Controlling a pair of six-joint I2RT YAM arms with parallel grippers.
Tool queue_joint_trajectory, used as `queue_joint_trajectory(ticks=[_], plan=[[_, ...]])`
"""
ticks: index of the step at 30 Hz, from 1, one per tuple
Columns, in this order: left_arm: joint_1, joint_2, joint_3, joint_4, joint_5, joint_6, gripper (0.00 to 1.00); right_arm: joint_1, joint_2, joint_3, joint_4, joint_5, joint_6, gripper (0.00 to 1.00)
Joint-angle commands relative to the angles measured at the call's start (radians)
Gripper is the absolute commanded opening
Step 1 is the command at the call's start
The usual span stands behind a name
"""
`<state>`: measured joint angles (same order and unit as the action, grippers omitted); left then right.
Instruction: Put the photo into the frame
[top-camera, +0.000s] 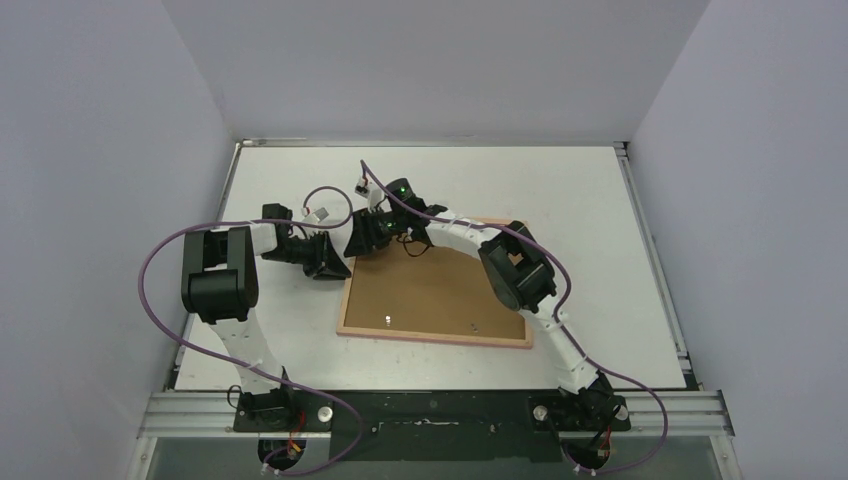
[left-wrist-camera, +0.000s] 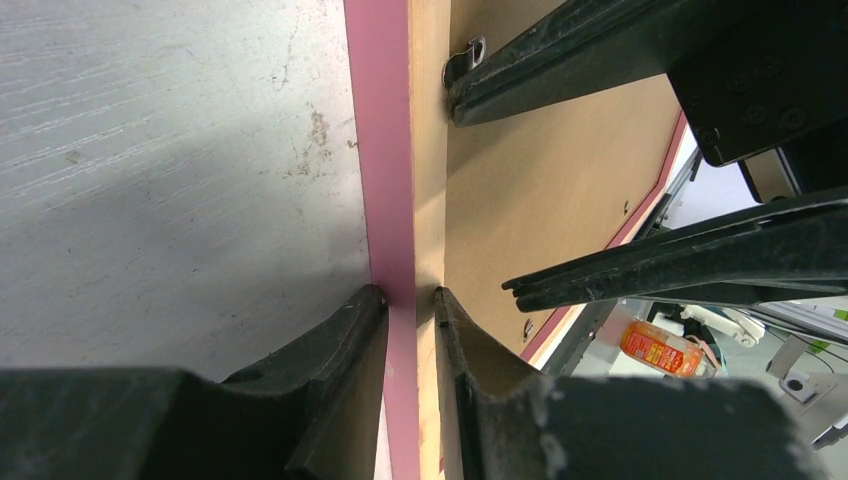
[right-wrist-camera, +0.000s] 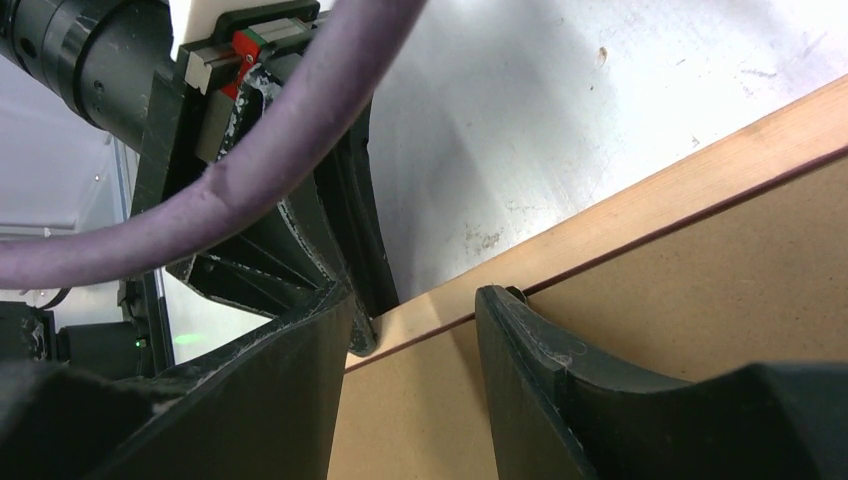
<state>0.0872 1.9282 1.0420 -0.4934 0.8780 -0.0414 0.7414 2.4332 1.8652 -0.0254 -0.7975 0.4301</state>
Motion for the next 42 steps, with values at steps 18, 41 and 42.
queue_joint_trajectory(ticks=[18, 41, 42], plan=[[0.02, 0.009, 0.013, 0.029, -0.058, 0.023, 0.22, 0.016, -0.143, 0.041, -0.074, 0.065, -0.073, 0.48], [0.02, 0.013, 0.015, 0.029, -0.049, 0.02, 0.21, 0.022, -0.005, 0.118, -0.024, 0.109, -0.032, 0.52], [0.02, 0.012, 0.014, 0.029, -0.05, 0.02, 0.22, 0.021, 0.0, 0.118, -0.027, 0.107, -0.031, 0.52]])
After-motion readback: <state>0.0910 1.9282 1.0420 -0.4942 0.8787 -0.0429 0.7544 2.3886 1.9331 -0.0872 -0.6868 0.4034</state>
